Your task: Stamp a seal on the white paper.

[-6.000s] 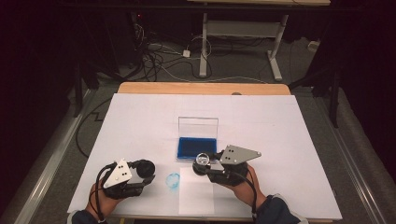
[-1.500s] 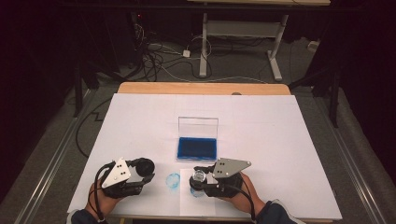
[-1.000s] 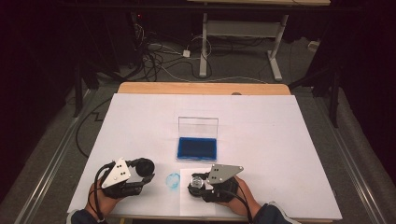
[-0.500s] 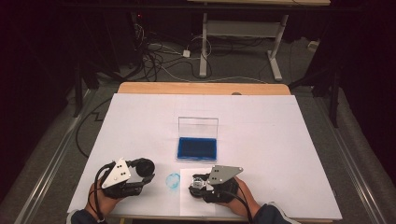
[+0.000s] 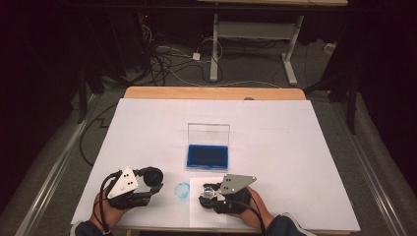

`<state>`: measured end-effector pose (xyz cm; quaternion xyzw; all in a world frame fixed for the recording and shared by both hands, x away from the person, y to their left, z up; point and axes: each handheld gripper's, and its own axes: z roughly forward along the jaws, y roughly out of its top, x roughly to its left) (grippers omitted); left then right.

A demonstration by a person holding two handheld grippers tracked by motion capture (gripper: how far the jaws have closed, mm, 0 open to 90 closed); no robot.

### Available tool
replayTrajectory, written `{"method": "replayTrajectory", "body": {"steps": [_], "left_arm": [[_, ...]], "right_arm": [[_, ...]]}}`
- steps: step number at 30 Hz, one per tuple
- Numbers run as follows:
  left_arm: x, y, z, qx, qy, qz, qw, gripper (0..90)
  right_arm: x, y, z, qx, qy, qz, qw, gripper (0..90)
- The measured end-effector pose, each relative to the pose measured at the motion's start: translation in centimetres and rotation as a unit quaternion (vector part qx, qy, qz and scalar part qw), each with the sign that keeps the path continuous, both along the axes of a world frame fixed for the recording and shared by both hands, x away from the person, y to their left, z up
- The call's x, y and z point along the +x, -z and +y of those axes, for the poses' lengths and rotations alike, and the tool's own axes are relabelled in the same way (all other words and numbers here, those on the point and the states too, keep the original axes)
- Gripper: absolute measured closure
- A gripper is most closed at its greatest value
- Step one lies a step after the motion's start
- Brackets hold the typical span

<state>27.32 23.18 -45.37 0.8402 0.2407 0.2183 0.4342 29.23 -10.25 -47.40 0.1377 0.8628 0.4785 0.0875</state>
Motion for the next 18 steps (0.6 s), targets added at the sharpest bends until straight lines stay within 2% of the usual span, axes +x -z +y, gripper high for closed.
{"method": "replayTrajectory", "body": {"steps": [18], "left_arm": [[0.04, 0.0, 0.02, 0.0, 0.001, 0.0, 1.0, 36.2]], "right_arm": [[0.01, -0.14, 0.05, -0.005, -0.002, -0.003, 1.0, 56.7]]}}
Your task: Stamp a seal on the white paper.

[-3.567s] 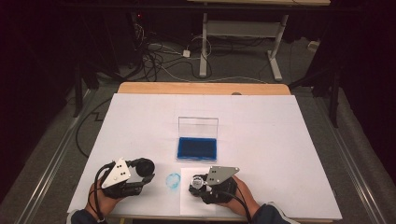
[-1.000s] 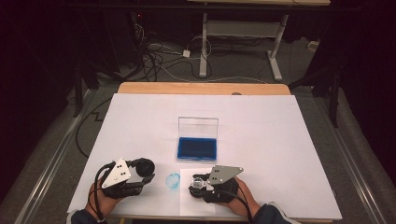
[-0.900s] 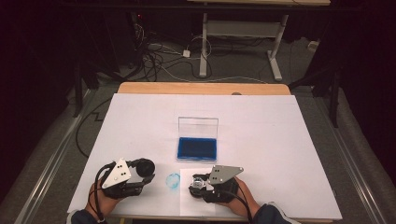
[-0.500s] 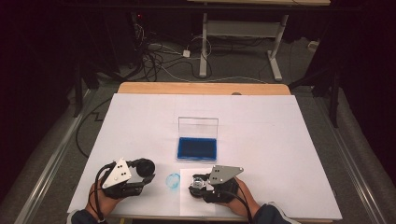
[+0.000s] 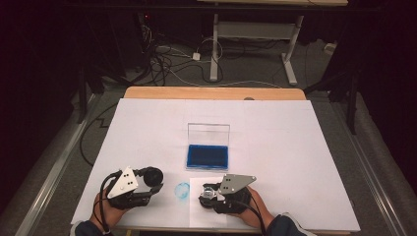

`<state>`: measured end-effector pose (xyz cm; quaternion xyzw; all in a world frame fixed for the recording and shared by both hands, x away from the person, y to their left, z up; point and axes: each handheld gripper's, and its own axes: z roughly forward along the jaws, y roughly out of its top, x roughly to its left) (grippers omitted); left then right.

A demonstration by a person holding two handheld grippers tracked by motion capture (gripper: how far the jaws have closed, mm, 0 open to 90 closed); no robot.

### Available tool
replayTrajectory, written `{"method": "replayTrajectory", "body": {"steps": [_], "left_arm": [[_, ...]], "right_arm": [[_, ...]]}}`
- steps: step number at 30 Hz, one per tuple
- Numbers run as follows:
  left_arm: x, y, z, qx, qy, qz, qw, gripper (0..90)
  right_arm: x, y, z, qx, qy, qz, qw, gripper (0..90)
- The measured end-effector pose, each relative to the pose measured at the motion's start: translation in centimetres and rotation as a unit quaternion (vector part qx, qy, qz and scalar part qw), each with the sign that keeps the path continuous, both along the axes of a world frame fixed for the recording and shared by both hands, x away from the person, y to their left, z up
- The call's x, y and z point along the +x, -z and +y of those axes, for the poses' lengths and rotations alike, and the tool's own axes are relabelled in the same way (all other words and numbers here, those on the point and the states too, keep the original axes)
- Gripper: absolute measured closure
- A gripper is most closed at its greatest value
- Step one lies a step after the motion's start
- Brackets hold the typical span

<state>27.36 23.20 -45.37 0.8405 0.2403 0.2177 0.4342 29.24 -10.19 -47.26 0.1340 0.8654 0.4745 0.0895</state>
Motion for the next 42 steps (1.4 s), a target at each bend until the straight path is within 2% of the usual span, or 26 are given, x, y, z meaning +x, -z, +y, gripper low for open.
{"method": "replayTrajectory", "body": {"steps": [4, 11, 13, 16, 22, 34, 42], "left_arm": [[0.0, 0.0, 0.0, 0.0, 0.001, 0.0, 1.0, 36.2], [0.0, 0.0, 0.0, 0.001, 0.002, 0.0, 1.0, 36.2], [0.0, -0.1, 0.0, 0.0, 0.001, -0.001, 1.0, 36.2], [0.0, -0.1, 0.0, 0.0, 0.001, 0.0, 1.0, 36.2], [0.0, 0.0, -0.1, 0.001, 0.003, 0.003, 1.0, 36.2], [0.1, 0.2, -1.1, 0.001, 0.016, 0.008, 0.9998, 36.2], [0.2, 0.3, -2.6, -0.002, 0.034, 0.013, 0.9993, 36.2]], "right_arm": [[0.0, -0.2, 0.1, -0.006, -0.003, -0.003, 1.0, 56.7], [0.1, 0.0, 0.0, 0.003, -0.002, 0.004, 1.0, 56.7], [0.1, -0.2, 0.0, -0.002, -0.003, 0.002, 1.0, 56.7], [0.2, -0.8, 0.0, 0.009, 0.0, 0.0, 1.0, 56.7], [0.2, -3.1, -0.7, 0.053, 0.006, -0.011, 0.9985, 56.7], [0.4, -5.1, -2.0, 0.078, 0.029, -0.033, 0.996, 56.7], [0.4, -6.3, -2.7, 0.099, 0.037, -0.042, 0.9935, 56.7]]}}
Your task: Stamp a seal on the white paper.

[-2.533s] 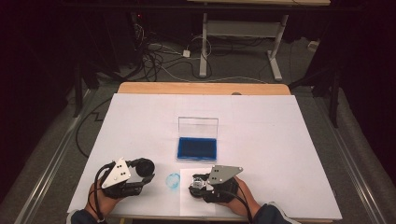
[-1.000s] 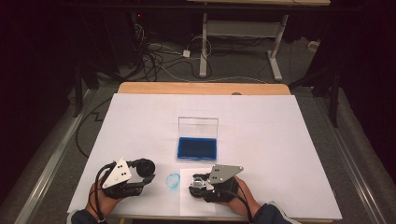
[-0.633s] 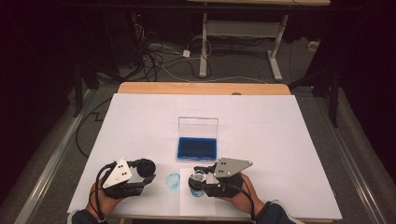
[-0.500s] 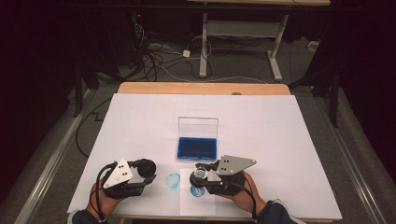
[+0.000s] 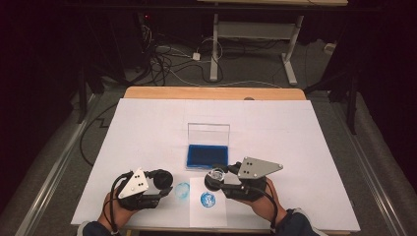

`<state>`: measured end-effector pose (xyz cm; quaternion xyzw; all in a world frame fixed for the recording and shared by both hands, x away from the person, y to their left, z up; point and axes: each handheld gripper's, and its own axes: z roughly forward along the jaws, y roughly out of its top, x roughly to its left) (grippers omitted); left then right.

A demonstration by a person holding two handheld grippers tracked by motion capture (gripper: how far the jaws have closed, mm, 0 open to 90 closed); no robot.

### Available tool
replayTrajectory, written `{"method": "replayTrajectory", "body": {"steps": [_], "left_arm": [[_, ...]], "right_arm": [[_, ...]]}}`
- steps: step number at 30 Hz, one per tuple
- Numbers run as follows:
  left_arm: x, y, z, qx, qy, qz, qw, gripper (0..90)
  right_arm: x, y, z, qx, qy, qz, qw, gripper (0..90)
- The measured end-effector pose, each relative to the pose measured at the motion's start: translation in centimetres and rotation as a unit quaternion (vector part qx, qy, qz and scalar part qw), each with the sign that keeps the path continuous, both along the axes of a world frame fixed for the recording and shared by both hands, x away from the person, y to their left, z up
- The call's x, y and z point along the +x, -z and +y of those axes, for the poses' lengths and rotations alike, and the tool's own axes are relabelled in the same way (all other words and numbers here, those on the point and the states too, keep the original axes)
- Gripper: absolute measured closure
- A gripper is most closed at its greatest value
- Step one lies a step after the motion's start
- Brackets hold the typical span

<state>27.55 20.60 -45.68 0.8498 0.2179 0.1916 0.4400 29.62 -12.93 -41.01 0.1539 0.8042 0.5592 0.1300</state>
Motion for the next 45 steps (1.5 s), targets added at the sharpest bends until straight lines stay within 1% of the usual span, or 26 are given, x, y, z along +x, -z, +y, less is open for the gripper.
{"method": "replayTrajectory", "body": {"steps": [6, 11, 18, 34, 45], "left_arm": [[0.1, 0.0, -0.9, -0.006, 0.012, 0.006, 0.9999, 36.2], [0.2, 0.2, -1.6, -0.007, 0.021, 0.013, 0.9997, 36.2], [0.2, 0.4, -2.5, -0.002, 0.035, 0.017, 0.9992, 36.2], [0.7, 0.7, -2.6, 0.0, 0.035, 0.024, 0.9991, 36.2], [0.6, 0.7, -2.6, 0.001, 0.036, 0.023, 0.9991, 36.2]], "right_arm": [[0.0, -0.4, -0.1, 0.007, 0.003, -0.005, 1.0, 56.7], [0.0, -0.6, -0.3, 0.012, 0.004, -0.003, 0.9999, 56.7], [0.1, -0.7, -0.3, 0.014, 0.005, -0.005, 0.9999, 56.7], [0.1, -1.0, -0.5, 0.011, 0.006, -0.008, 0.9999, 56.7], [0.1, -1.3, -0.7, 0.01, 0.008, -0.011, 0.9999, 56.7]]}}
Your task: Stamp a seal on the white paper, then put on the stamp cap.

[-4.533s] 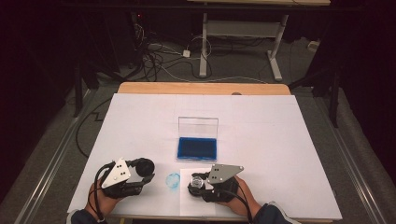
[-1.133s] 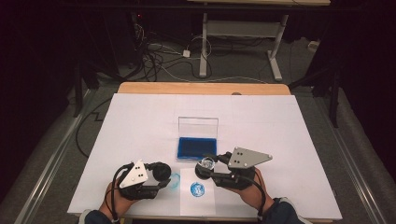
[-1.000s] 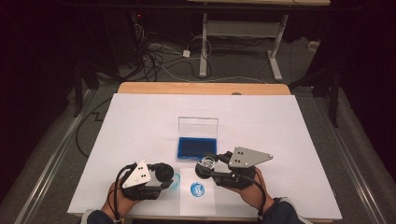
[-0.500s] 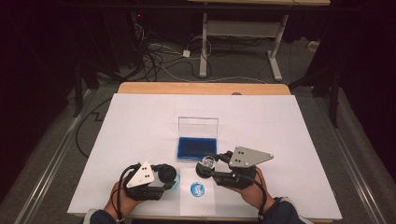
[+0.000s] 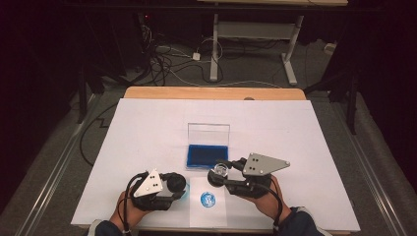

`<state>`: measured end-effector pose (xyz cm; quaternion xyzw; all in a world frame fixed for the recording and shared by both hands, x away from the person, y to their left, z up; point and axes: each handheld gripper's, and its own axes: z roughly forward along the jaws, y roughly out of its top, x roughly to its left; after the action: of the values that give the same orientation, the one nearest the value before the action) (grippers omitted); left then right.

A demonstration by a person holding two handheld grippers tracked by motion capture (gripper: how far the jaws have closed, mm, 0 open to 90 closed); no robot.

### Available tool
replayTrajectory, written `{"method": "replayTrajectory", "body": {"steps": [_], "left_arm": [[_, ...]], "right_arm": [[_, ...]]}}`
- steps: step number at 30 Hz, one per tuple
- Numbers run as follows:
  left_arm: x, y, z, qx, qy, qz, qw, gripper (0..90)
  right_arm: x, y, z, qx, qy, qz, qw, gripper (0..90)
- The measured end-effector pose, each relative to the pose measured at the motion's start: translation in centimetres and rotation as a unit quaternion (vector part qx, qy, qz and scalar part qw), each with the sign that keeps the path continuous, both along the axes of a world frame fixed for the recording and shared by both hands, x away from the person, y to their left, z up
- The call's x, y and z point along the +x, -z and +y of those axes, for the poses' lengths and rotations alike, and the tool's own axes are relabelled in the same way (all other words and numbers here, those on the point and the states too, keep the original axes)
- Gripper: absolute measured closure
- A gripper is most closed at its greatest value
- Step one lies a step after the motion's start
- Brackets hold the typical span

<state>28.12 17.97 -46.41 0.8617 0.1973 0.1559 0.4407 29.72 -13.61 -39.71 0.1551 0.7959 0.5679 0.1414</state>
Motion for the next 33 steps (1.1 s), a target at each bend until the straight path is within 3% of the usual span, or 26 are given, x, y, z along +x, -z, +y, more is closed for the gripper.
{"method": "replayTrajectory", "body": {"steps": [24, 33], "left_arm": [[0.0, 0.1, -0.6, 0.0, 0.013, 0.003, 0.9999, 36.2], [0.2, 0.3, -1.8, 0.003, 0.027, 0.005, 0.9996, 36.2]], "right_arm": [[-0.1, -0.4, -0.5, 0.005, 0.004, -0.004, 1.0, 56.7], [-0.2, -0.7, -0.5, 0.009, 0.003, -0.008, 0.9999, 56.7]]}}
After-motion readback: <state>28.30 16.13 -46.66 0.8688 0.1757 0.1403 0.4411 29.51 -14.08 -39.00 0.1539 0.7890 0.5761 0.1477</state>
